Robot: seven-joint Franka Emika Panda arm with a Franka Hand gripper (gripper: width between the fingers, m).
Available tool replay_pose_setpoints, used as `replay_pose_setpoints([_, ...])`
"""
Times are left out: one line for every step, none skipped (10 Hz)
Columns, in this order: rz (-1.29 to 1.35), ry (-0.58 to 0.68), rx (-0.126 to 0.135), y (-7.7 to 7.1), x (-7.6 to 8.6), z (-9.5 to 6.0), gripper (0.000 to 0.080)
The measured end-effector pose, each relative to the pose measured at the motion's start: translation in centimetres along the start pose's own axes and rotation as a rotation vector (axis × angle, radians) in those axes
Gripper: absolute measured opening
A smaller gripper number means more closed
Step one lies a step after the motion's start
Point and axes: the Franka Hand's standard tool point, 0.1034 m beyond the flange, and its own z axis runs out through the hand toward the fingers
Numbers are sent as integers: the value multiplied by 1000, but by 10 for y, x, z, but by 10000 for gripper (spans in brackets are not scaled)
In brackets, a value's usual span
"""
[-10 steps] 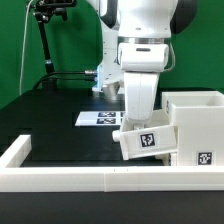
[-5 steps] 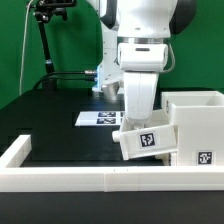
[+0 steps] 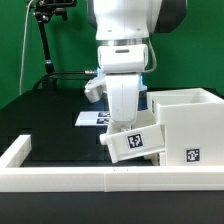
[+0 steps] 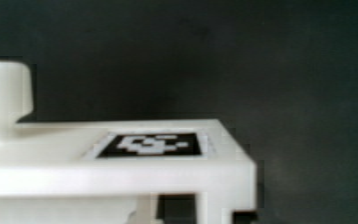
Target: Assemble drawer
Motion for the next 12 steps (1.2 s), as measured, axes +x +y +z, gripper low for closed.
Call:
replay_pose_setpoints([-12,10,0,0,-3,1,44])
replay_pose_setpoints([8,11,-5,0,-1,1,44])
replay_pose_setpoints([11,13,-10,0,1,1,44])
replay_pose_setpoints([13,14,-19,-1,2,1,44])
replay_pose_setpoints([26,13,-23,-1,5,2,44])
replay_pose_setpoints([25,9,-23,-2,7,2,44])
replay_pose_setpoints([32,8,-22,-2,3,2,44])
replay_pose_setpoints([52,3,-22,-2,6,2,44])
replay_pose_setpoints([70,-24,-21,-3,17,2,44])
replay_pose_setpoints([74,-63,-21,-4,25,0,44])
replay_pose_setpoints([74,-89,-26,-3,27,-1,44])
replay_pose_setpoints([74,-103,-26,-3,27,-1,44])
